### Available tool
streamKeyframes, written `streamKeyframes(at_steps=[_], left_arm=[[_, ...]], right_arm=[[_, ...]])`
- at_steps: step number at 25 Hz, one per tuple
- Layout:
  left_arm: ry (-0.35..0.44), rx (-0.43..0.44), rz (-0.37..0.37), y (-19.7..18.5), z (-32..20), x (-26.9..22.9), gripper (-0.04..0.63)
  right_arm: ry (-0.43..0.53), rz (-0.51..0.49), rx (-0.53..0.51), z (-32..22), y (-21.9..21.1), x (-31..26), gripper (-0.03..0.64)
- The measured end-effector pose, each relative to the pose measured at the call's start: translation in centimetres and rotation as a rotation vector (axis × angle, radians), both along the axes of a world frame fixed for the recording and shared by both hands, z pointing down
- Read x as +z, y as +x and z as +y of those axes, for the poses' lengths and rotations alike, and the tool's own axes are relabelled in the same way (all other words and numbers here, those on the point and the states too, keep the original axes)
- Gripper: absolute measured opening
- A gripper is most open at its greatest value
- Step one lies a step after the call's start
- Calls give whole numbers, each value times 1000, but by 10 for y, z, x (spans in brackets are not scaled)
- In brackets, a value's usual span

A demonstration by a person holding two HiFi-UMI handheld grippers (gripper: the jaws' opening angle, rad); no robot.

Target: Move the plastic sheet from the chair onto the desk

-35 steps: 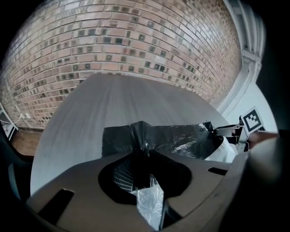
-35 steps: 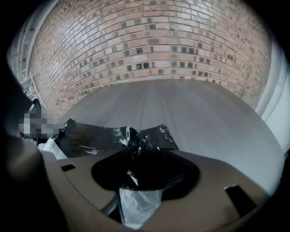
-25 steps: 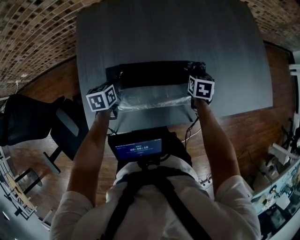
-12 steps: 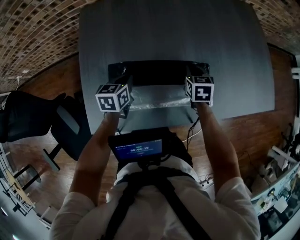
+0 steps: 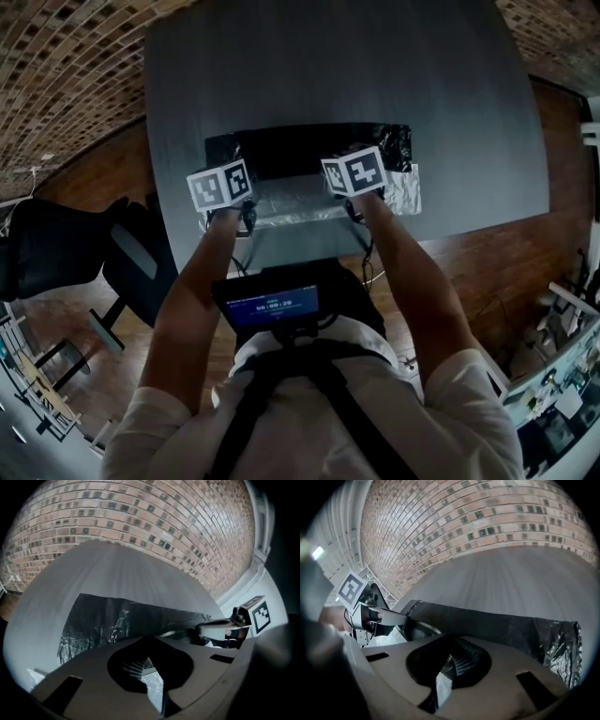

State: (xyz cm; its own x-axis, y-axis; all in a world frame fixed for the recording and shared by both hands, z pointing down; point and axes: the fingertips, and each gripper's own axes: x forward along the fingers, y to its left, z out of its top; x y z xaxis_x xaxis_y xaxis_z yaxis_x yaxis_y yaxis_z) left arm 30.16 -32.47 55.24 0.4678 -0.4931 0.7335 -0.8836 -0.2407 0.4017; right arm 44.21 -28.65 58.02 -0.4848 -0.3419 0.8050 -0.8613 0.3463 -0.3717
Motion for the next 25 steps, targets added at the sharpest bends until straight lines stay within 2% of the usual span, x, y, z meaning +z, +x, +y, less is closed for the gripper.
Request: streamKeyframes(at_steps=[3, 5, 14, 20, 25], left_arm=[[-29, -46, 76, -8, 0, 3, 3], [-33, -47, 89, -8, 0, 2, 3], [-23, -38, 69, -16, 1, 2, 3], [-23, -87, 30, -49, 5, 1, 3], [-27, -137, 8, -75, 8, 2, 3]], right_arm=[[4, -2, 26, -4, 16, -1, 0], [11, 17, 48, -6, 36, -1, 0], [29, 74, 223, -8, 141, -3, 0], [52, 110, 279, -9, 176, -3, 0], [68, 138, 291, -13, 188, -2, 0]])
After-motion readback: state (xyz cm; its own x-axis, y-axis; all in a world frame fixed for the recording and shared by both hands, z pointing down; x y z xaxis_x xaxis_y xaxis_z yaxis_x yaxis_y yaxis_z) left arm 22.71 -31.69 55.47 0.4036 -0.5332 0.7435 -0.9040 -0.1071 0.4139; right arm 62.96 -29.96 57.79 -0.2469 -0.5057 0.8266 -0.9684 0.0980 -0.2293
